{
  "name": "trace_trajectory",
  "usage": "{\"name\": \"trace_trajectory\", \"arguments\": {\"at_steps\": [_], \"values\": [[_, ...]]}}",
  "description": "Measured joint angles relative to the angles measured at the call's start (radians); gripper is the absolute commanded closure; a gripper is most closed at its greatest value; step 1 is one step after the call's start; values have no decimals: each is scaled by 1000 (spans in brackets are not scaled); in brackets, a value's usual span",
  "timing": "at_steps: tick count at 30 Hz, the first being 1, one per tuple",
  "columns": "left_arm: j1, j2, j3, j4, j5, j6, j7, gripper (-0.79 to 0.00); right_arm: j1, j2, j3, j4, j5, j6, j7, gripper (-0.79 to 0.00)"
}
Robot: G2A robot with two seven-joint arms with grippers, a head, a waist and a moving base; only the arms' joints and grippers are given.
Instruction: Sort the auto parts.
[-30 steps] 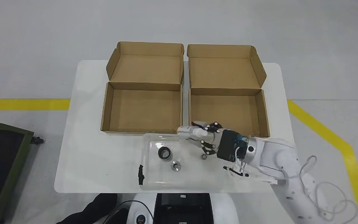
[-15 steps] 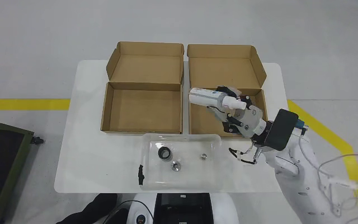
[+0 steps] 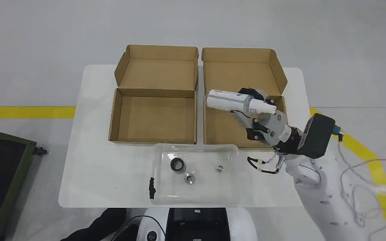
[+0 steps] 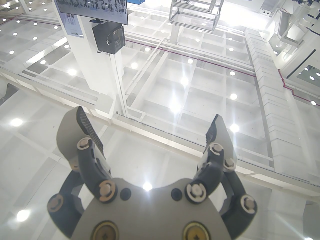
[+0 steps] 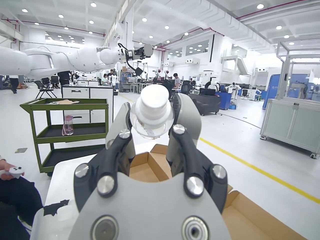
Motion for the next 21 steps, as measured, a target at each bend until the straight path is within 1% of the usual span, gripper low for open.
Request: {"name": "trace_trajectory", "arguments": {"at_steps": [12, 21], "values": [[0, 0, 0, 0, 0, 0, 0, -785, -31, 15, 13, 128, -137, -84, 188, 0], [0, 0, 0, 0, 0, 0, 0, -785, 15, 24, 16, 209, -206, -111, 344, 0]]}}
